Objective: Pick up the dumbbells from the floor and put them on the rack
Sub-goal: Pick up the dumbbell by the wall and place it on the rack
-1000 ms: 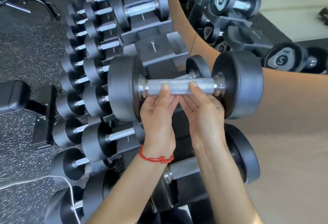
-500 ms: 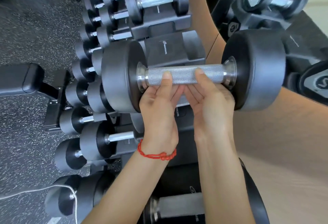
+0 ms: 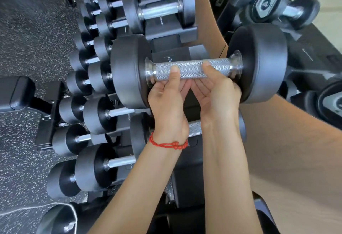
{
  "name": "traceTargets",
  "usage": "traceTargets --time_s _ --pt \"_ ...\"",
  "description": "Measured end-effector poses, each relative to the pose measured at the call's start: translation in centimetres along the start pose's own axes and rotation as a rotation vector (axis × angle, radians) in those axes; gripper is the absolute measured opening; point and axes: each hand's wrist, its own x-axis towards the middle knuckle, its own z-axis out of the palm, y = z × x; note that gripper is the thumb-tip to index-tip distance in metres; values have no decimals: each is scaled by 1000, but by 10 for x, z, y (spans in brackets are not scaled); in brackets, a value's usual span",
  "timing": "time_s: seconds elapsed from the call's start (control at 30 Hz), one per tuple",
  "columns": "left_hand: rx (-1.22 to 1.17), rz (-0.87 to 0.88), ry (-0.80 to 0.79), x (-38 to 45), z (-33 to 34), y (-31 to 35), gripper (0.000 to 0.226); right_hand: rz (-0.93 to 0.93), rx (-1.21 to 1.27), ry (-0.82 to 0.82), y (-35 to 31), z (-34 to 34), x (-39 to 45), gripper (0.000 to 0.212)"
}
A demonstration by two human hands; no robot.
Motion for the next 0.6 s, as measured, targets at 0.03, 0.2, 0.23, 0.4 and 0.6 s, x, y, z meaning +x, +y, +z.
traceTargets --time_s 0.03,0.2,0.23,0.4,0.6 --pt "0 -4 7 7 2 -1 12 1 -2 -1 1 3 7 9" --pt "-18 -14 46 43 11 -4 11 17 -10 7 9 17 44 5" --pt "-24 -18 59 50 12 -4 11 16 -15 11 11 19 50 6" --pt "-51 -29 111 84 19 -6 14 12 -31 -6 19 33 81 5" --pt "-57 -106 182 111 25 -10 6 26 -42 22 30 40 104 9"
